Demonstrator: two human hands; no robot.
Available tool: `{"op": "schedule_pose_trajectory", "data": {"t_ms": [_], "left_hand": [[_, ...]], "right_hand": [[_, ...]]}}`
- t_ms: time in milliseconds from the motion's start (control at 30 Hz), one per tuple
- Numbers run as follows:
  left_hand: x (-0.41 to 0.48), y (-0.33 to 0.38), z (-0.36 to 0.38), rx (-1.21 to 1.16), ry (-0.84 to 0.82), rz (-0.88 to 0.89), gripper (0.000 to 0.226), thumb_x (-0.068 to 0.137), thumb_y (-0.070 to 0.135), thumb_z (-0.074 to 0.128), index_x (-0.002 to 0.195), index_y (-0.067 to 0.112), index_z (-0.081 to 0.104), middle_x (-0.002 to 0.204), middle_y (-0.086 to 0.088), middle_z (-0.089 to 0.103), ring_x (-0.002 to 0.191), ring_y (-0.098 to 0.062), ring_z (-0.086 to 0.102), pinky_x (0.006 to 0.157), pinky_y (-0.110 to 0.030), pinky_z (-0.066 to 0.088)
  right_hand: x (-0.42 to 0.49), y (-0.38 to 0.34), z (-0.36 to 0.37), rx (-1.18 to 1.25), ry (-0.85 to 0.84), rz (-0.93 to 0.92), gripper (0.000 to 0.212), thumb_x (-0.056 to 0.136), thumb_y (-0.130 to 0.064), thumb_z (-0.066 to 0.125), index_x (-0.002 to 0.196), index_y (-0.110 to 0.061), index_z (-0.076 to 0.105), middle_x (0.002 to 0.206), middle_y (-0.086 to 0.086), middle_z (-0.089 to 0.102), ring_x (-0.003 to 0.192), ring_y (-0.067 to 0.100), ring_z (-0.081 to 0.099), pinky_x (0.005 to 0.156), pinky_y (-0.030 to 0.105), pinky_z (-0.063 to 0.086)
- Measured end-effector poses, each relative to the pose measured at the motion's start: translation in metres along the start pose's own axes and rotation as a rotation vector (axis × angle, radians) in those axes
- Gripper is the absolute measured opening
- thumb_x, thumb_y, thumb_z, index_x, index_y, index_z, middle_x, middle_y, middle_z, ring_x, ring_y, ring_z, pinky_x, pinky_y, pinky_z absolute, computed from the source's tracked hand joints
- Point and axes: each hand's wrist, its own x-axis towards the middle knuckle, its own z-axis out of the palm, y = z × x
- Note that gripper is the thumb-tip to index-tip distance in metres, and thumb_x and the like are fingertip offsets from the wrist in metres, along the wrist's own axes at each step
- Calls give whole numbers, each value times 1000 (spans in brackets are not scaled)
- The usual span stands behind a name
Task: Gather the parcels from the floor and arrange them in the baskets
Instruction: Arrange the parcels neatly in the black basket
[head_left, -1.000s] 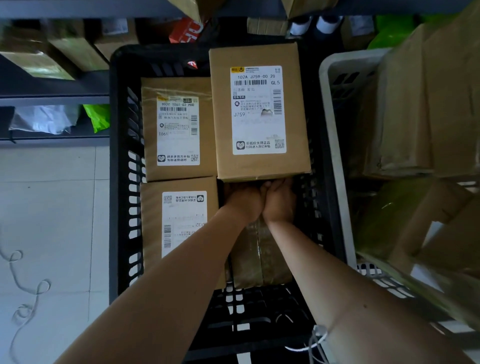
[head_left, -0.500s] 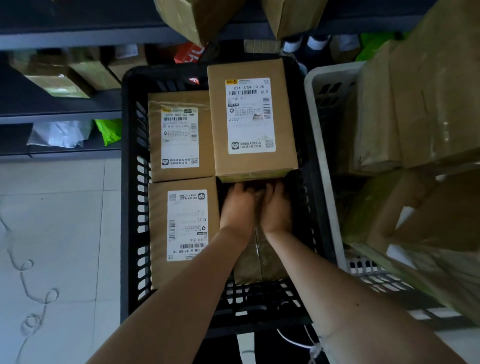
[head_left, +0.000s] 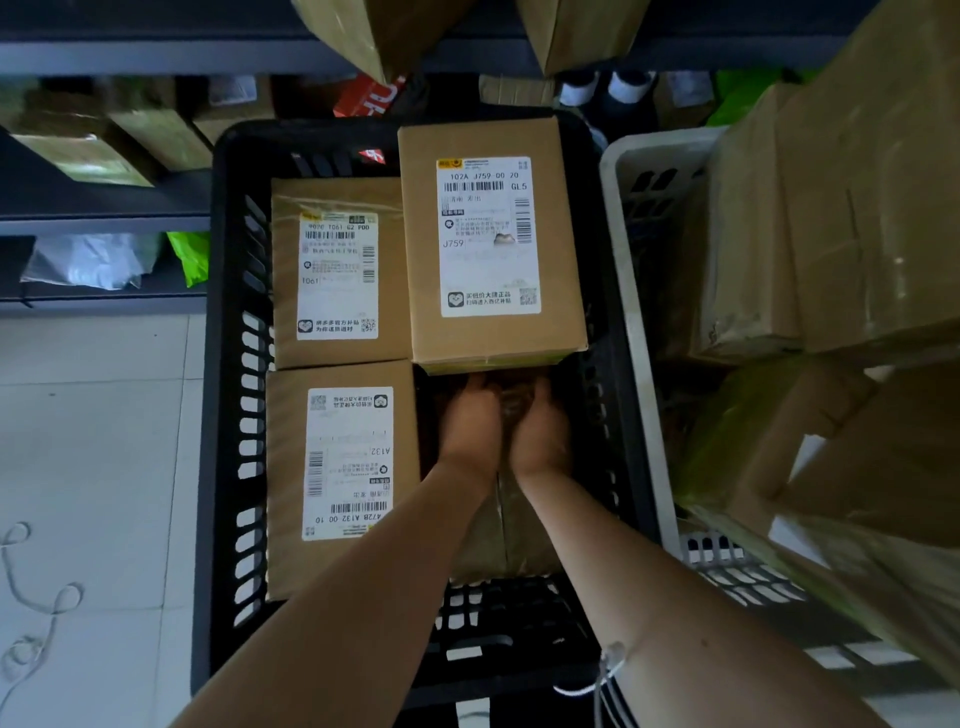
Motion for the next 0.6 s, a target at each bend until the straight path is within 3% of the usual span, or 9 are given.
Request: {"op": "schedule_pose_trajectory", "data": {"t_ms": [67, 133, 200, 300, 367, 500, 600], "left_hand": [[3, -4, 6, -6, 7, -12, 37, 101, 12, 42, 137, 11, 51, 135, -12, 54, 120, -26, 52, 88, -6, 40], [-3, -11, 12, 139, -79, 79, 53, 102, 15, 37, 153, 11, 25, 155, -12, 29, 141, -30, 30, 114, -26, 24], [-10, -14, 12, 340, -209, 97, 64, 103, 17, 32, 156, 11, -4, 162, -12, 1, 150, -34, 0, 121, -37, 1], [-13, -13, 7, 445, -291, 81, 77, 99, 16, 37, 153, 6, -17, 161, -17, -13, 149, -34, -13, 121, -41, -5], [-17, -7, -1, 528, -325, 103, 81, 98, 18, 39, 151, 3, -20, 160, -18, -19, 148, -32, -19, 121, -41, -6], [-29, -2, -16, 380, -445, 103, 83, 98, 23, 46, 154, 6, -12, 160, -14, -23, 148, -29, -22, 121, -37, -6], [-37, 1, -34, -54, -414, -41, 66, 95, 17, 49, 154, 12, 20, 160, -13, 13, 148, -31, 16, 119, -35, 21]], "right_hand": [[-3, -2, 0, -50, -19, 14, 56, 101, -59, 29, 110, -18, 65, 94, 6, 67, 84, 22, 62, 68, 29, 40], [-4, -7, 2, -55, -62, 23, 42, 104, -49, 32, 122, -19, 55, 103, 9, 63, 83, 19, 60, 68, 28, 42], [-4, -8, 1, -74, -87, 7, 37, 105, -30, 36, 140, -18, 37, 124, 17, 54, 97, 27, 59, 81, 37, 49], [-8, -16, -6, 21, -130, 39, 42, 104, -23, 38, 146, -17, 31, 134, 20, 51, 109, 32, 58, 92, 41, 48], [-11, -23, -13, 86, -144, 97, 42, 105, -25, 38, 146, -22, 31, 135, 16, 53, 106, 27, 57, 87, 33, 43], [-24, -37, -30, 151, -257, 213, 76, 96, -13, 53, 156, -25, 8, 144, 16, 47, 123, 34, 53, 100, 42, 45], [-41, -40, -49, 252, -223, 203, 76, 95, -14, 56, 156, -22, 12, 141, 14, 51, 122, 34, 55, 95, 38, 45]]}}
